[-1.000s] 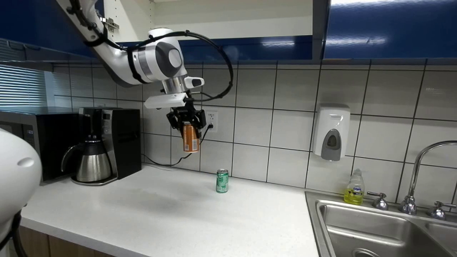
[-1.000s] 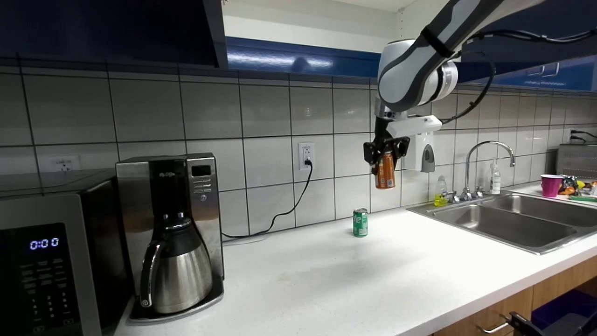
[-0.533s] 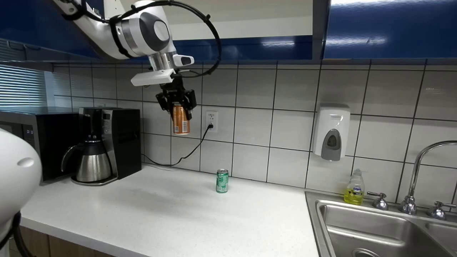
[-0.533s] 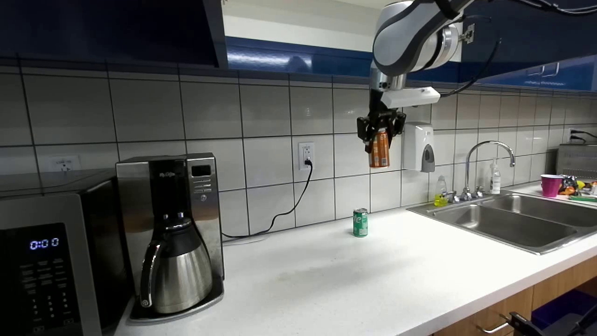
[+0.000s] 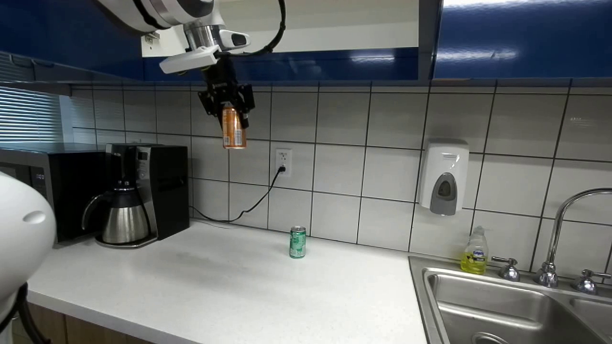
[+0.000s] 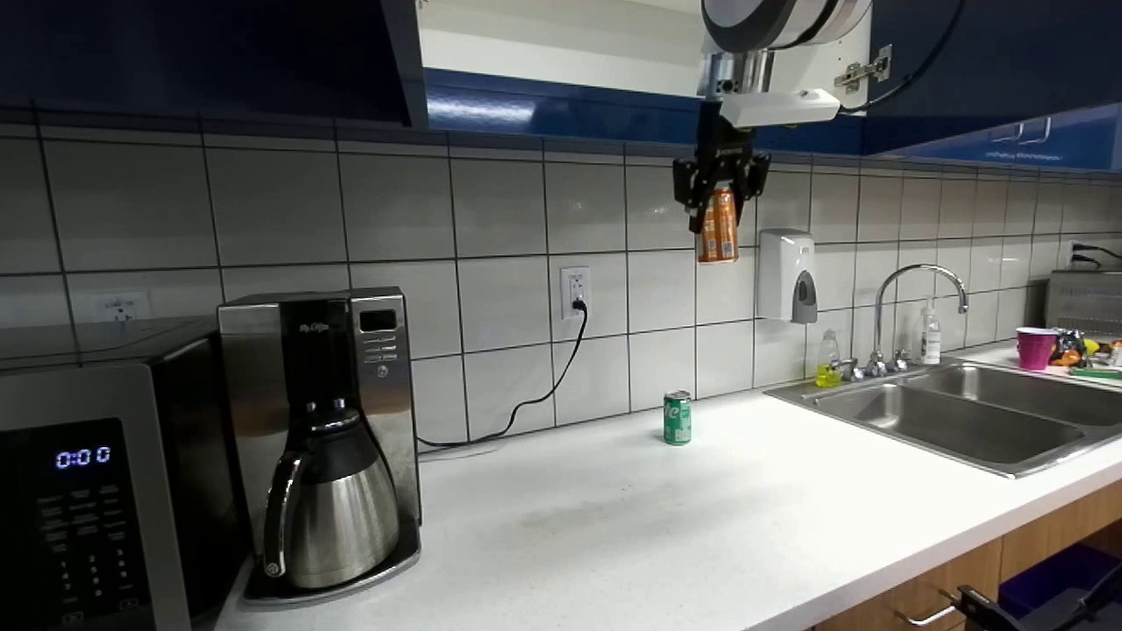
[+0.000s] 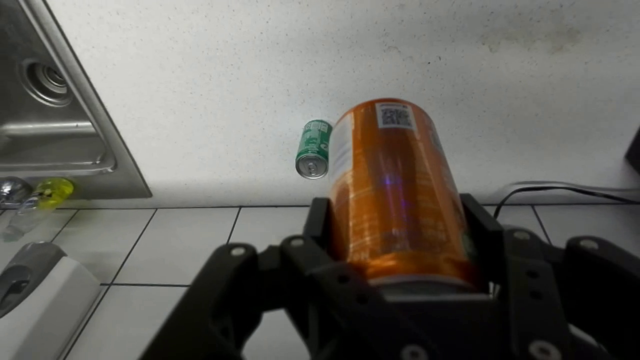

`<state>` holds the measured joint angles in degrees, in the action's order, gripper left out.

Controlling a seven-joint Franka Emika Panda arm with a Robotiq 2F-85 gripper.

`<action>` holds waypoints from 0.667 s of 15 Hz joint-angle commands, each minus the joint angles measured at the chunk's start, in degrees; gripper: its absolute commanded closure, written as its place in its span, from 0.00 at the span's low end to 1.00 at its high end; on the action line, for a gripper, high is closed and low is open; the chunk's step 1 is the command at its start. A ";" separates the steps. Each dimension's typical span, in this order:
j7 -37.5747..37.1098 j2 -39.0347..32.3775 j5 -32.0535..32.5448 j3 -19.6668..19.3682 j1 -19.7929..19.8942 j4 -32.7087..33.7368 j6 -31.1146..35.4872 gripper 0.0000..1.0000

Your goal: Put the orange soda can in the open shelf

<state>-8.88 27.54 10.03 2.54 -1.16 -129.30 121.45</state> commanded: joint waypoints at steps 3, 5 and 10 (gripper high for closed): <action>0.24 1.93 -1.72 1.44 0.30 7.48 -8.22 0.61; 0.39 1.90 -2.00 1.60 0.25 10.24 -10.17 0.61; -0.16 0.58 -1.34 2.34 0.56 18.30 -14.31 0.61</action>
<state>-8.88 29.41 8.97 3.93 -1.28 -117.01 111.10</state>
